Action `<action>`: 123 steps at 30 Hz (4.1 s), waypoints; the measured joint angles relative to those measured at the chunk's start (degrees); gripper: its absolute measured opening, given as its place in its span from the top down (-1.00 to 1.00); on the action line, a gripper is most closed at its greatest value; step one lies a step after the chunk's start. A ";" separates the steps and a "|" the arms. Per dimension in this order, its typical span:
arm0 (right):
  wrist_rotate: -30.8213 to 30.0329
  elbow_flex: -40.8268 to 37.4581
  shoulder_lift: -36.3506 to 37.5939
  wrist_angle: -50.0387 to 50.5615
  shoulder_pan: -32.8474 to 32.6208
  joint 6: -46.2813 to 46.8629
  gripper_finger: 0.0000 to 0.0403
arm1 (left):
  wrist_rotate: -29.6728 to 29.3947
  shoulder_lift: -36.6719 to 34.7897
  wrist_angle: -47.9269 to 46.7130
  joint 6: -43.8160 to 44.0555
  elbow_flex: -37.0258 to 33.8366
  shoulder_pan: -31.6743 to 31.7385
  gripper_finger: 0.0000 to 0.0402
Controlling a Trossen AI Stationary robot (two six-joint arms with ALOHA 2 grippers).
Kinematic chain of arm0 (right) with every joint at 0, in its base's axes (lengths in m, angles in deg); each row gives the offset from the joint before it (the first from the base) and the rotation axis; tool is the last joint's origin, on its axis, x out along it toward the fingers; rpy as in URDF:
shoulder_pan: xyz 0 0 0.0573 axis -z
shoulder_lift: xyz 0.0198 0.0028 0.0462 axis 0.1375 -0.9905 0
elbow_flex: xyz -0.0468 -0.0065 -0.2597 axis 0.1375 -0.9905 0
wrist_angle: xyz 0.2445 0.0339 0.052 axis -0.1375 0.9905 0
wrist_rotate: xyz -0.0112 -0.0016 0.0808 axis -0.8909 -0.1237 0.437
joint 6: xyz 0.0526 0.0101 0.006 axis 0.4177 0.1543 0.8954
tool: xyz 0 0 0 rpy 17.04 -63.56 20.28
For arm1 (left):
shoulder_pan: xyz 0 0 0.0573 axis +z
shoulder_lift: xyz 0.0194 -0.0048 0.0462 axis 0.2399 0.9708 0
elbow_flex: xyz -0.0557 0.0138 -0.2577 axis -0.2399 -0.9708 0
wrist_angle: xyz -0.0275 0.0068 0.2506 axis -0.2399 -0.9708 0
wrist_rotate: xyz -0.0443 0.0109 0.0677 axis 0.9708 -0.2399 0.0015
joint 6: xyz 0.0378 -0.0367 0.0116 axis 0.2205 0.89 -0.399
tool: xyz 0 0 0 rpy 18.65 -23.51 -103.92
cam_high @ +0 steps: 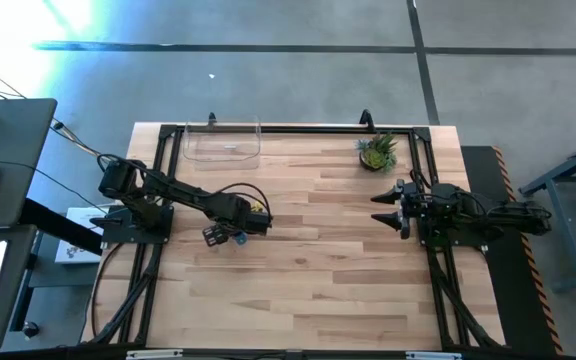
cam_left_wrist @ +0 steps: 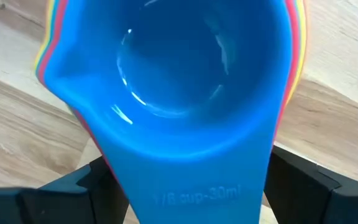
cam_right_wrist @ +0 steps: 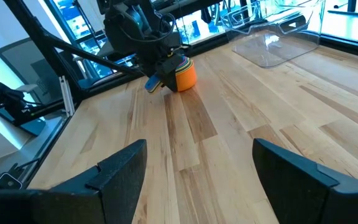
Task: Nest measuring cups in basket
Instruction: Put the stacked colored measuring cups into the transparent bin
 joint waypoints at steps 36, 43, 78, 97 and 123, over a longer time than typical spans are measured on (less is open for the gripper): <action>-0.01 -0.02 -0.02 -0.01 0.00 0.00 -0.41 | 2.27 0.02 -0.24 -1.82 0.00 0.04 0.27; 0.00 -0.02 -0.02 0.00 0.00 0.00 -0.41 | 2.30 0.02 -0.35 -4.78 0.00 -0.07 0.33; -0.01 -0.02 -0.04 -0.02 -0.02 0.00 -0.41 | 3.25 -0.25 -1.59 -66.56 0.00 4.82 0.35; -0.02 -0.02 -0.04 -0.02 0.00 0.00 -0.41 | 2.12 -0.26 -1.53 -96.72 0.00 11.56 0.35; 0.00 -0.02 -0.02 0.00 0.00 0.00 -0.41 | -0.48 -4.20 -4.54 -111.33 -0.04 15.32 0.36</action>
